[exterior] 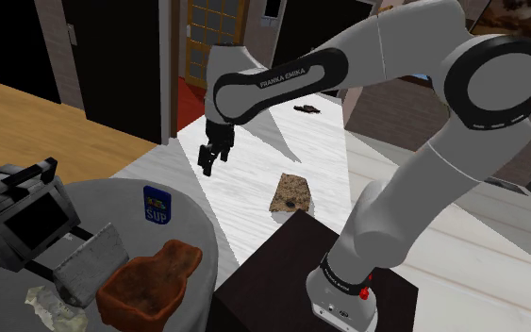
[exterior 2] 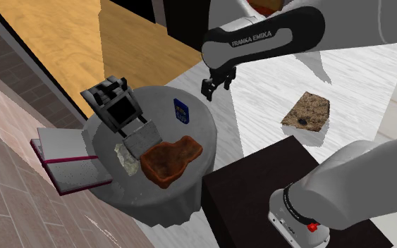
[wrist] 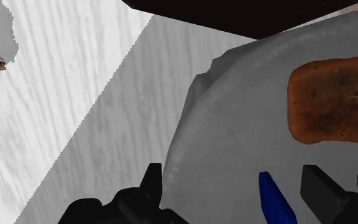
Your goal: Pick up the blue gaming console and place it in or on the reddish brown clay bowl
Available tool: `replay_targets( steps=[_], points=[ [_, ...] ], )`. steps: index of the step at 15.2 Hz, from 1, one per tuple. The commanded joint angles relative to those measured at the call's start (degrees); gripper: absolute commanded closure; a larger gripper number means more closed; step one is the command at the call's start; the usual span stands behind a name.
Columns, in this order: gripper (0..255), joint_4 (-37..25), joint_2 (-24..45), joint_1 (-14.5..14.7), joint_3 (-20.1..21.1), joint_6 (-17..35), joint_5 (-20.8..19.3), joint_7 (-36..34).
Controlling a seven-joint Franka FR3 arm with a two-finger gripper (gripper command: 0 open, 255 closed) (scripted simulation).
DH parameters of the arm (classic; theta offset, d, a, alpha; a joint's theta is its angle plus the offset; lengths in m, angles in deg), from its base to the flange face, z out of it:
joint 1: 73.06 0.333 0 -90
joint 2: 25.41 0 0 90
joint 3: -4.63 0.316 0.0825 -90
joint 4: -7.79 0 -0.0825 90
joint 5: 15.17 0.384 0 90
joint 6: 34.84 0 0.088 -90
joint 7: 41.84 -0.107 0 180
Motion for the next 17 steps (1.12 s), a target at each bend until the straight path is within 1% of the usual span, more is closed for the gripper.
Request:
replay_targets(
  steps=[1,6,11,17],
  points=[
    [0,-1.6,4.3,0.8,0.6,2.8,0.4,0.4],
    [0,-6.4,14.1,2.5,2.4,8.0,0.9,0.9],
    [0,-12.5,23.8,4.3,4.0,11.8,0.7,1.3],
    [0,-12.1,27.1,4.5,4.0,15.4,0.4,1.0]
  ],
)
